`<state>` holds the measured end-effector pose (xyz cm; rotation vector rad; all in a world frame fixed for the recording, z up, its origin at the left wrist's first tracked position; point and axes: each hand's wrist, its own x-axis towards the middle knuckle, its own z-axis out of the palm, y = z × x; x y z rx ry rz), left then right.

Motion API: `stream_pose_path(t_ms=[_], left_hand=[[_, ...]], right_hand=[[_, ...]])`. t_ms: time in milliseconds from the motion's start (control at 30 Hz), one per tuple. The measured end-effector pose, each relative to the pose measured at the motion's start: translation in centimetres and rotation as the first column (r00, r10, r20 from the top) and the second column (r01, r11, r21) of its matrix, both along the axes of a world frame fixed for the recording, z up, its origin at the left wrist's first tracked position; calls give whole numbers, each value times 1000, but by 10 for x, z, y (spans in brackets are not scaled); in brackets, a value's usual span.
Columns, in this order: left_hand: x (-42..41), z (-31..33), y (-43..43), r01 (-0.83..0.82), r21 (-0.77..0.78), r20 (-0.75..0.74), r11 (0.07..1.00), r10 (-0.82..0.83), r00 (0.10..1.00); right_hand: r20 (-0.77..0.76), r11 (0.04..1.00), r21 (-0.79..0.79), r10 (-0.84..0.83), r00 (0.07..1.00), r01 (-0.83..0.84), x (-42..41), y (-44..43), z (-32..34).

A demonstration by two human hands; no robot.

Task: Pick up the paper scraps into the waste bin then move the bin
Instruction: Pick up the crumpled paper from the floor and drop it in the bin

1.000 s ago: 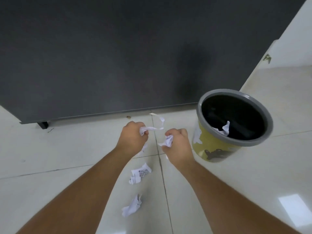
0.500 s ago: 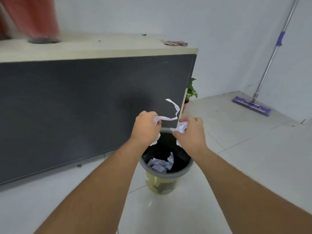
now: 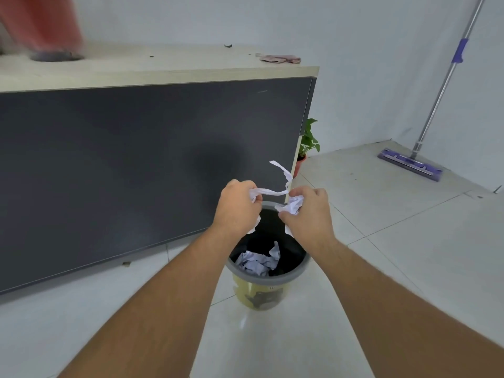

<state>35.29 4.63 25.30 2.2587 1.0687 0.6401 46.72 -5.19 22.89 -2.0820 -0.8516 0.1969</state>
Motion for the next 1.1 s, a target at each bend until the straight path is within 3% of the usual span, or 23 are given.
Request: stream_pose_path(t_ms=[300, 467, 567, 700, 833, 1000, 1100], left_hand=[[15, -54, 2, -22, -72, -10, 997, 22, 1000], [17, -78, 10, 154, -164, -11, 974, -158, 987], [10, -85, 19, 147, -185, -37, 972, -156, 987], [-15, -86, 35, 65, -179, -30, 982, -71, 997], [-71, -90, 59, -56, -187, -57, 981, 46, 997], [-169, -124, 65, -168, -219, -220, 961, 119, 968], [-227, -158, 57, -220, -258, -308, 941, 136, 942]], right_hand=[[-64, 990, -137, 10, 998, -18, 6, 10, -39], [-116, 960, -263, 65, 991, -94, 10, 24, -49], [-96, 954, -285, 66, 993, -91, 6, 29, -54], [-73, 966, -257, 17, 997, -35, -8, 31, -58], [-113, 980, -183, 63, 992, -83, -40, 40, -64], [15, 976, -101, 193, 981, -191, -110, 61, -87], [-39, 953, -63, 293, 955, -295, -157, 72, -112]])
